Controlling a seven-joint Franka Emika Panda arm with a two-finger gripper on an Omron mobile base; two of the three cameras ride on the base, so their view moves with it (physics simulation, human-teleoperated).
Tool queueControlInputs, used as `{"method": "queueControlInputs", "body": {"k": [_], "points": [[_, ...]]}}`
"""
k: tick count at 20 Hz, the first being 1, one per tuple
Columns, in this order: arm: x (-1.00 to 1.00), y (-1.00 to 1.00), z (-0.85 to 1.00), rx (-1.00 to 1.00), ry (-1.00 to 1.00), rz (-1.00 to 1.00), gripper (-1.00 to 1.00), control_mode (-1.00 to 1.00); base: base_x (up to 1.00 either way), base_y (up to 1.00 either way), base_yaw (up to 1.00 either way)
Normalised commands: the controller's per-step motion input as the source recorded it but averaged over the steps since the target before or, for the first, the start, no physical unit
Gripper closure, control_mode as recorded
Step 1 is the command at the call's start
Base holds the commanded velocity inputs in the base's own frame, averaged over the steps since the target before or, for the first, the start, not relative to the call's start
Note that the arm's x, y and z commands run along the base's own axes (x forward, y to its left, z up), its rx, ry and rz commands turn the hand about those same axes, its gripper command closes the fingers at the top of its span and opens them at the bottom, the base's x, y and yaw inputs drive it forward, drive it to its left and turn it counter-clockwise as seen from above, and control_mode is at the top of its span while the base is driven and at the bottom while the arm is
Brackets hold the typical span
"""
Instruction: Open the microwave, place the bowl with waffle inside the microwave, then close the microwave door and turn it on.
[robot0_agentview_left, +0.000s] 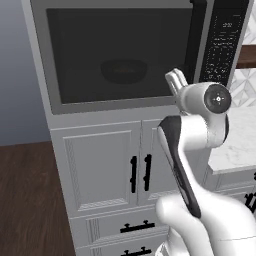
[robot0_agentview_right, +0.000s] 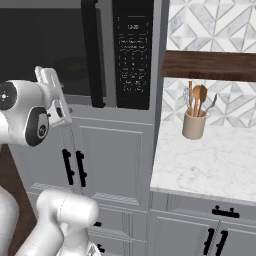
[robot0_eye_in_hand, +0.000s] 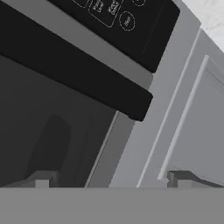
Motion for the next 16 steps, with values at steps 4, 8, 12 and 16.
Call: {"method": "queueControlInputs", "body": {"k": [4, 8, 12, 16], "points": [[-0.79, -0.57, 0.09, -0.01, 0.07, 0.04, -1.00, -1.00, 0.00, 0.00, 0.00], [-0.41, -0.68, 0.16, -0.01, 0.07, 0.13, -1.00, -1.00, 0.00, 0.00, 0.00], [-0.13, -0.92, 0.04, -0.01, 0.00, 0.19, -1.00, -1.00, 0.00, 0.00, 0.00], [0.03, -0.61, 0.00, -0.14, 0.00, 0.21, -1.00, -1.00, 0.00, 0.00, 0.00]]}}
